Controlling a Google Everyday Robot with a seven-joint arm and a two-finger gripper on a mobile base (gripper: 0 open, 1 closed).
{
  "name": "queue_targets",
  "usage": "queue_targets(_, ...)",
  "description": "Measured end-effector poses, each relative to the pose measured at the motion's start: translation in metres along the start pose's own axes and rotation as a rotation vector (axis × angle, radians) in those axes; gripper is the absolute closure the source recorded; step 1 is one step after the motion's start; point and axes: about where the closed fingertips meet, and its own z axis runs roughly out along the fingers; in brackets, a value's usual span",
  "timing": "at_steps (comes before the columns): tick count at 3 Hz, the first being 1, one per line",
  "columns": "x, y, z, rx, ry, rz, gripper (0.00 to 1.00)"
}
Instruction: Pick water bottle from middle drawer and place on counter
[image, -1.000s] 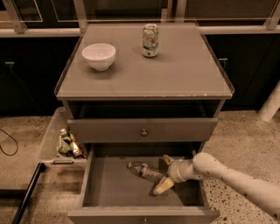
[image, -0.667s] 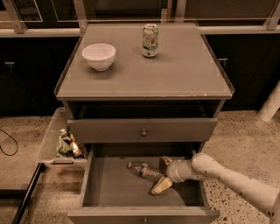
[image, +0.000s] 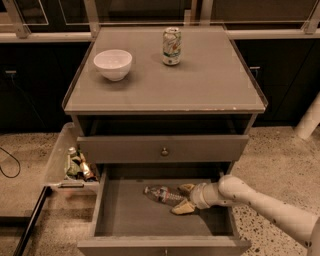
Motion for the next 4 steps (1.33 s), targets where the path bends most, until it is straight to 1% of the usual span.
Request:
queue_targets(1,0.0,0.0,0.0,0.0,0.0,0.0,0.61)
queue_targets(2,0.004,0.009,-0.007,-0.015,0.016,0.026,0.84)
queue_targets(3,-0.006,0.022,-0.031,-0.02,0.015,0.043,1.0)
queue_targets(4,-0.033,0.03,-0.065,0.004,0.017,0.021,1.0)
